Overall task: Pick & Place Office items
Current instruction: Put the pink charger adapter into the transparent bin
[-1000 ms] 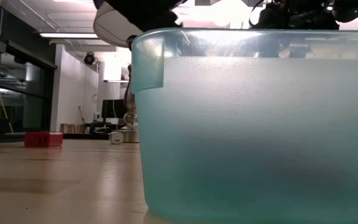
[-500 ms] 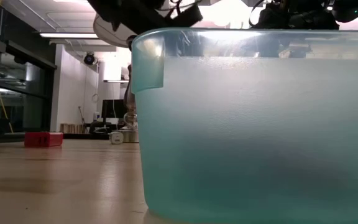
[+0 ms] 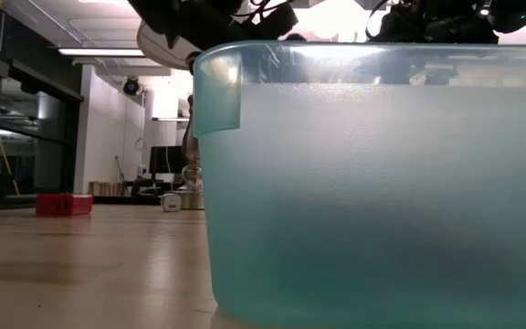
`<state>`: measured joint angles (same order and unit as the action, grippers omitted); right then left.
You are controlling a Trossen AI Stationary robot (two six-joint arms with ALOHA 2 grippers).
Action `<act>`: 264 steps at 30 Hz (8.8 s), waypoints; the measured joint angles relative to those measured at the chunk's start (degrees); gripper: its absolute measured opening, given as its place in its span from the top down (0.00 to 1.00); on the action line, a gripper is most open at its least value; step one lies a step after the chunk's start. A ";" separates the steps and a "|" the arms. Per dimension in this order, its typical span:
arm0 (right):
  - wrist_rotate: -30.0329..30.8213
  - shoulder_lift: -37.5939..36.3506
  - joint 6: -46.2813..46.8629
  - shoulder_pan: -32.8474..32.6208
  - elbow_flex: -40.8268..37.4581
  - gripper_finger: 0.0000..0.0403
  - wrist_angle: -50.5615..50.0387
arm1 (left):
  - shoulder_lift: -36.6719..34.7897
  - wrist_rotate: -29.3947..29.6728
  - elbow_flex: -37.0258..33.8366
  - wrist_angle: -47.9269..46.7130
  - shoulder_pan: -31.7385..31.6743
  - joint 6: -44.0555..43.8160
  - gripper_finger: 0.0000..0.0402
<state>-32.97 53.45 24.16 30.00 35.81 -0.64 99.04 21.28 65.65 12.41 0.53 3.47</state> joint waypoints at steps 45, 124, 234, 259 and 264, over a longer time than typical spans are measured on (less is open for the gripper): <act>-3.52 0.22 -14.51 -2.83 0.00 0.63 -0.58 | -0.09 -24.65 -0.02 0.54 -1.71 -1.86 0.51; 40.56 4.09 -34.91 -29.51 0.00 0.42 2.73 | -0.42 -31.85 -0.07 21.09 -7.47 -7.27 0.51; 43.19 4.11 -32.83 -29.51 0.00 0.46 14.77 | -0.37 -31.45 -0.02 26.73 -6.72 -2.21 0.53; 42.90 4.11 -31.54 -29.51 0.13 0.40 13.98 | -0.28 -31.61 -0.09 27.64 -6.68 -2.63 0.53; 43.06 4.11 -31.85 -29.51 0.13 0.32 14.09 | -0.28 -31.80 -0.09 27.58 -6.68 -2.68 0.53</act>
<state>10.08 57.56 -7.69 0.49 35.94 13.45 98.76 -10.53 65.56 39.99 -6.15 0.79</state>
